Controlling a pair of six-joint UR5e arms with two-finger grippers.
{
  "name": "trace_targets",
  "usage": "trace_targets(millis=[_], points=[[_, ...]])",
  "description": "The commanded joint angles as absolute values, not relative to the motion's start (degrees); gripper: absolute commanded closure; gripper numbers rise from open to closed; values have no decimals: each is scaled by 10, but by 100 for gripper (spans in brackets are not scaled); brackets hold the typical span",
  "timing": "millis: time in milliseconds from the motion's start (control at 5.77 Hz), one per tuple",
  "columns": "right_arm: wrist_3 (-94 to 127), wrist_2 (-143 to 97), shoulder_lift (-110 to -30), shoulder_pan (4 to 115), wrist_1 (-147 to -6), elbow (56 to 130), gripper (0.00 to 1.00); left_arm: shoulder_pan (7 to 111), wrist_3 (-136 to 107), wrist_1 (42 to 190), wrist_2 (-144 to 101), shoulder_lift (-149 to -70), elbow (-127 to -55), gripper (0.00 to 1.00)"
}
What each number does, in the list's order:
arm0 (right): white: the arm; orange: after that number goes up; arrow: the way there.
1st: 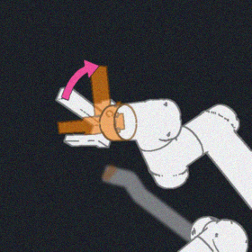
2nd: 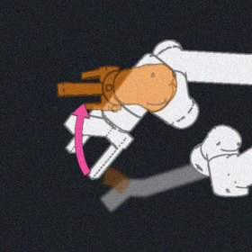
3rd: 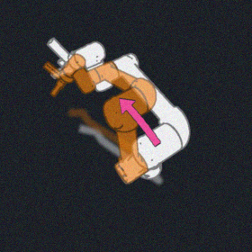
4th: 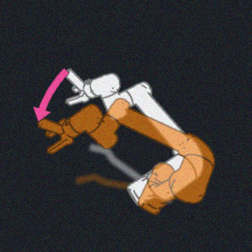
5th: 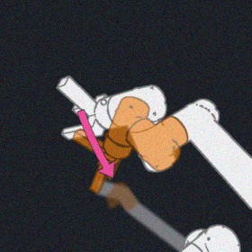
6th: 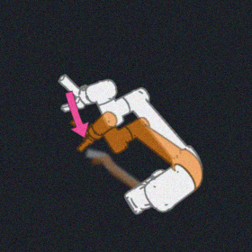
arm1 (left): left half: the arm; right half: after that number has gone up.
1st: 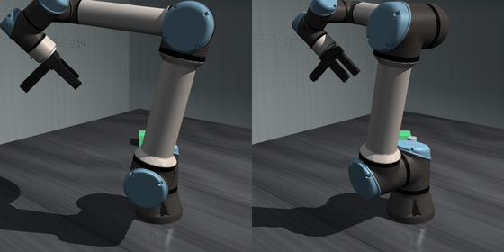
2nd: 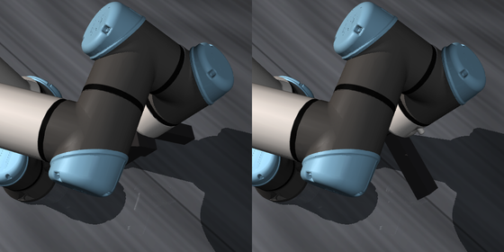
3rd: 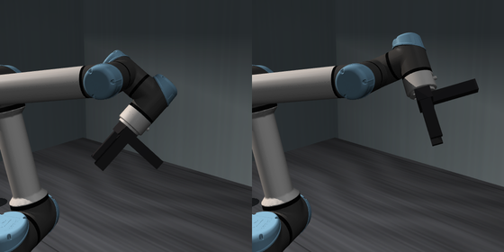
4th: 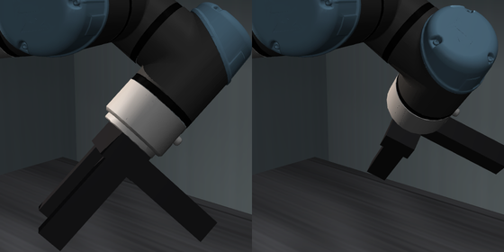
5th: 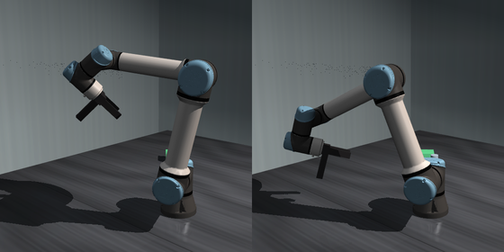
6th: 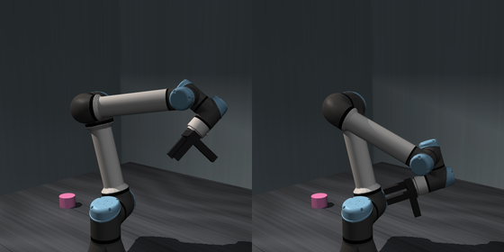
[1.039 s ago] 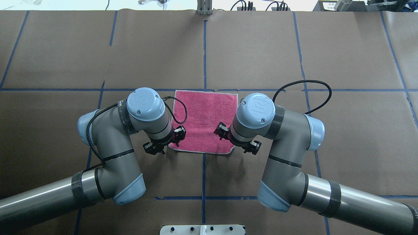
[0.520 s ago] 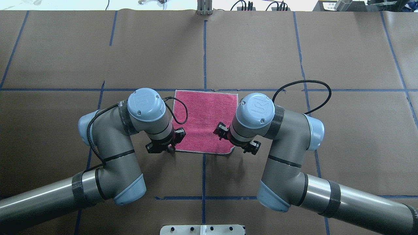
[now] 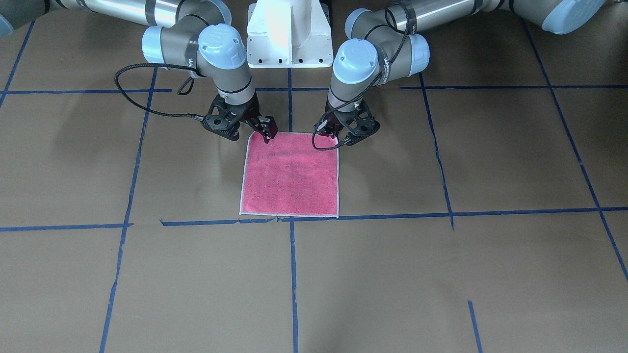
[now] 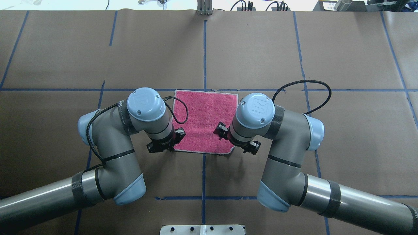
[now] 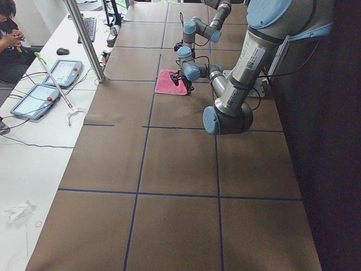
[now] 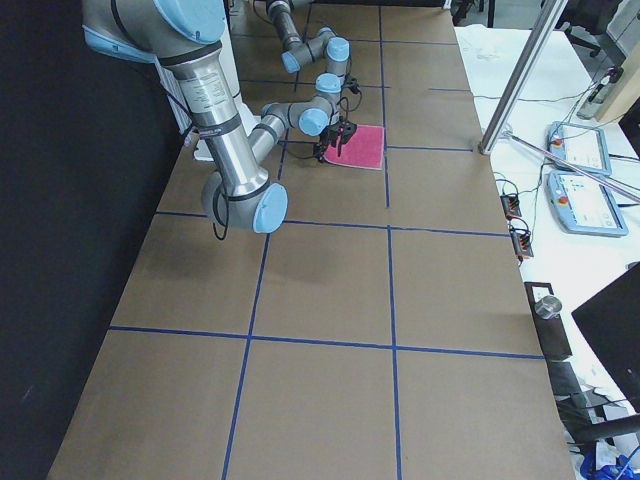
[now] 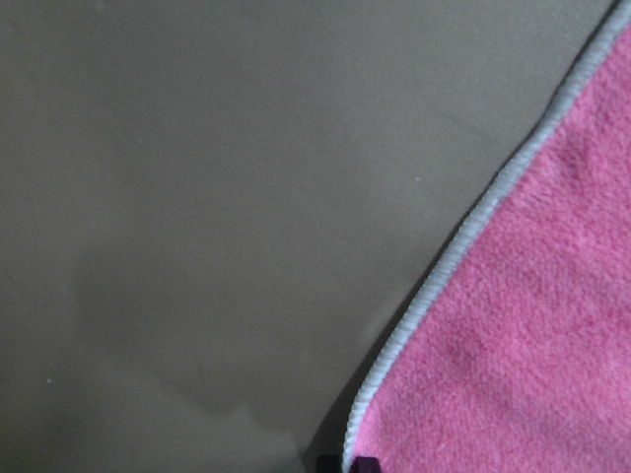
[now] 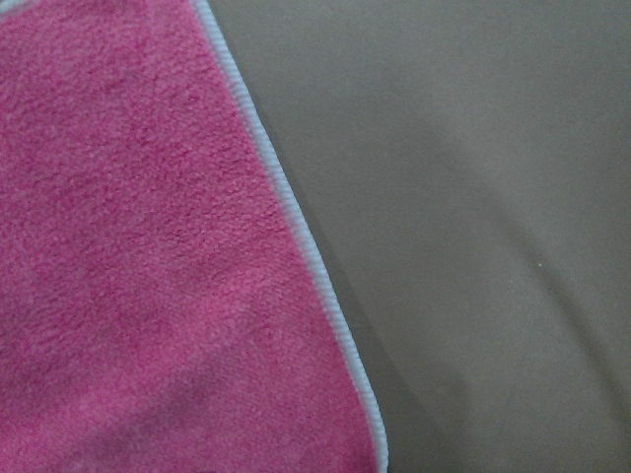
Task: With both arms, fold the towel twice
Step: 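Close both grippers on the near towel corners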
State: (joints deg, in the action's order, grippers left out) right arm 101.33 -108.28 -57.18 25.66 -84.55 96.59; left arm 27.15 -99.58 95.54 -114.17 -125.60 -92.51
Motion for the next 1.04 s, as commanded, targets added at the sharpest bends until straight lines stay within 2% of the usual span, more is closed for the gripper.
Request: trace_targets(millis=[0,866], points=[[1013,-1083,-571,257,-846,967,0,272,-996,955,-1142,-1256,-929,98],[1020,-1084,-588,241,-843,963,0,272,-996,954,-1141,-1256,-931,99]])
